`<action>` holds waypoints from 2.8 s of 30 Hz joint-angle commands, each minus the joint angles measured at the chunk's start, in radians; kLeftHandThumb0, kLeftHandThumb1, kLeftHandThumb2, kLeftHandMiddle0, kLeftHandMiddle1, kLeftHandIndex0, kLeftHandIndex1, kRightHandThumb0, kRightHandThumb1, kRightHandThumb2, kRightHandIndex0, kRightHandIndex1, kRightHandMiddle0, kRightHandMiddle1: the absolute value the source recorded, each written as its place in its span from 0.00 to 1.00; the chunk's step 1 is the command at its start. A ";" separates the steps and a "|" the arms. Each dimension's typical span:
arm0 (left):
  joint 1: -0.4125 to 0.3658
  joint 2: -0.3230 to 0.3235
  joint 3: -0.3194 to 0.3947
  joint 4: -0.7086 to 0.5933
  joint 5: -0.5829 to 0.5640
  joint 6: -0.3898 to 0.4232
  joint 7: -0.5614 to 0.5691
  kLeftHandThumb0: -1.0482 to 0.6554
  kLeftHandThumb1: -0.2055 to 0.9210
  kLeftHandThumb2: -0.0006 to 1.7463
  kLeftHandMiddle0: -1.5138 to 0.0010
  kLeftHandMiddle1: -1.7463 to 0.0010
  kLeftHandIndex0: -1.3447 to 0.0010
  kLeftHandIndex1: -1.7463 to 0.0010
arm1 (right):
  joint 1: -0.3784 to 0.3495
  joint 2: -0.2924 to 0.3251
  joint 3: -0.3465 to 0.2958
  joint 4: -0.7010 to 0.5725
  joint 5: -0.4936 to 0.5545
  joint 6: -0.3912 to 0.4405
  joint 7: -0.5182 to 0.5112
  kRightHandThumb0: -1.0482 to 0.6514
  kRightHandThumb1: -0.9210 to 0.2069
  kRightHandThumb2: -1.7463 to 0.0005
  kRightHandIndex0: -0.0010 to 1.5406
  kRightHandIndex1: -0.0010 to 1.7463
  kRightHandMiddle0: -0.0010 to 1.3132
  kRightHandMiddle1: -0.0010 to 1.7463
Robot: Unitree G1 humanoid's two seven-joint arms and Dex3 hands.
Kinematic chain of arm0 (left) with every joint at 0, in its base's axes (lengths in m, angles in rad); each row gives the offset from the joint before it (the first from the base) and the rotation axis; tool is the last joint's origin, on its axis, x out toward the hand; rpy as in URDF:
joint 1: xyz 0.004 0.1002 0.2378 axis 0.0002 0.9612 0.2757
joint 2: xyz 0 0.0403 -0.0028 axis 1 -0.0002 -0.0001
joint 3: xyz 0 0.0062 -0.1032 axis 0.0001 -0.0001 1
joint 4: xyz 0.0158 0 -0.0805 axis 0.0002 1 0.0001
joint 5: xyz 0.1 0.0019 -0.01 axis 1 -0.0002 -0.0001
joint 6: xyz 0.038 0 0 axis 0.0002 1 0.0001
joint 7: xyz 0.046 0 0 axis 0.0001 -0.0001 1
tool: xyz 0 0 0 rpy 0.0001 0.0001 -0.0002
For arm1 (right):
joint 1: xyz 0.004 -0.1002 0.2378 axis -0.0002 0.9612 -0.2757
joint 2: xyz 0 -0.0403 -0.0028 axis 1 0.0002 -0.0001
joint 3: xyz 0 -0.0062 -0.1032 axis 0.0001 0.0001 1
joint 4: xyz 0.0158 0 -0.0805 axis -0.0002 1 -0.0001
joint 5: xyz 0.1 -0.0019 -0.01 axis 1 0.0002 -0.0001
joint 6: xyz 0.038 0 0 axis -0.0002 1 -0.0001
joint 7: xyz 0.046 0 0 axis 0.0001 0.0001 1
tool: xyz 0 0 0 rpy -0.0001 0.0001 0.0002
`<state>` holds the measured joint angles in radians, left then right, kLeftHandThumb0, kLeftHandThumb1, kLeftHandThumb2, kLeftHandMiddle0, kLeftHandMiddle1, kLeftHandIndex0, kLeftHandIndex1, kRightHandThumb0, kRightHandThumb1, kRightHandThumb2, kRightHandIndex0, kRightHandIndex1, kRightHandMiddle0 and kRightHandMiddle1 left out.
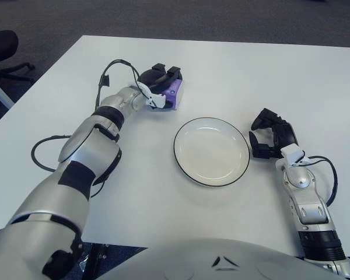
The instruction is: Put the tissue paper into the plate.
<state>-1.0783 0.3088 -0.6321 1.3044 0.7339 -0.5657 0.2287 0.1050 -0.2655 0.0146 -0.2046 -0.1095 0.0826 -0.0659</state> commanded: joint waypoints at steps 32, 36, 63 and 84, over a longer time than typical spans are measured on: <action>0.118 0.043 0.139 -0.241 -0.102 -0.280 0.117 0.93 0.32 0.87 0.51 0.00 0.28 0.00 | 0.074 0.115 -0.183 0.117 0.171 -0.014 0.003 0.34 0.50 0.28 0.68 1.00 0.44 1.00; 0.133 0.043 0.164 -0.271 -0.118 -0.308 0.111 0.94 0.29 0.89 0.49 0.00 0.25 0.00 | 0.059 0.138 -0.232 0.136 0.242 -0.038 0.009 0.34 0.49 0.28 0.65 1.00 0.44 1.00; 0.419 0.027 0.273 -0.954 -0.320 -0.277 -0.177 0.95 0.25 0.92 0.46 0.00 0.21 0.00 | -0.069 0.135 -0.370 0.288 0.247 -0.044 -0.095 0.36 0.41 0.35 0.61 1.00 0.38 1.00; 0.499 0.053 0.224 -1.083 -0.535 -0.295 -0.560 0.94 0.30 0.88 0.50 0.00 0.29 0.00 | -0.111 0.154 -0.371 0.339 0.224 -0.037 -0.205 0.36 0.40 0.36 0.59 1.00 0.37 1.00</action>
<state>-0.5856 0.3555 -0.4046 0.2335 0.2320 -0.8625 -0.2937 -0.0544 -0.1668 -0.3636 0.0479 0.1246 0.0330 -0.2601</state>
